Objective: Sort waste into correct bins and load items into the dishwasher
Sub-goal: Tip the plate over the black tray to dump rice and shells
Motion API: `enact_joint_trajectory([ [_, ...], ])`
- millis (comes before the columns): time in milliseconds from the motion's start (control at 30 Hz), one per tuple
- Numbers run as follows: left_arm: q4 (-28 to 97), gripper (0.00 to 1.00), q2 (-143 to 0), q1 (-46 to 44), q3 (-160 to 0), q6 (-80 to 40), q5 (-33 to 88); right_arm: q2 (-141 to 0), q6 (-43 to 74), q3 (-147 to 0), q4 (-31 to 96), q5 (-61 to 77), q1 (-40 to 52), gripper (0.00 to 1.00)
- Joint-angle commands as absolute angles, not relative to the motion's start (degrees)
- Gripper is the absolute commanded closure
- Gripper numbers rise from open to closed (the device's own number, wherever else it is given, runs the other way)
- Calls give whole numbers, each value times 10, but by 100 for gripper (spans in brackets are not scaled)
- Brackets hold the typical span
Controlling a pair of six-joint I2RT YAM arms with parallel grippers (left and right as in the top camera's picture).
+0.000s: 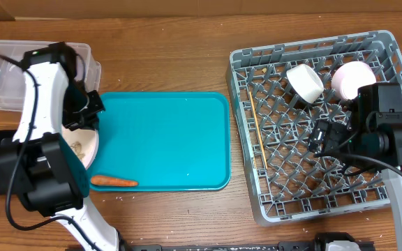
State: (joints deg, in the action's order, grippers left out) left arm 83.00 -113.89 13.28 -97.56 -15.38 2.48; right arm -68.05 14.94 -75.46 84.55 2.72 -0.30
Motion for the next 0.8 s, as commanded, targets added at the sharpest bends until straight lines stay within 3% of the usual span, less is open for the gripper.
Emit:
enact_joint_trajectory([
  [0, 829, 96, -1115, 167, -992, -102, 79, -679, 145, -753, 843, 24, -4, 0],
  [767, 846, 96, -1078, 381, -992, 44, 377, -679, 145, -753, 842, 15, -4, 0],
])
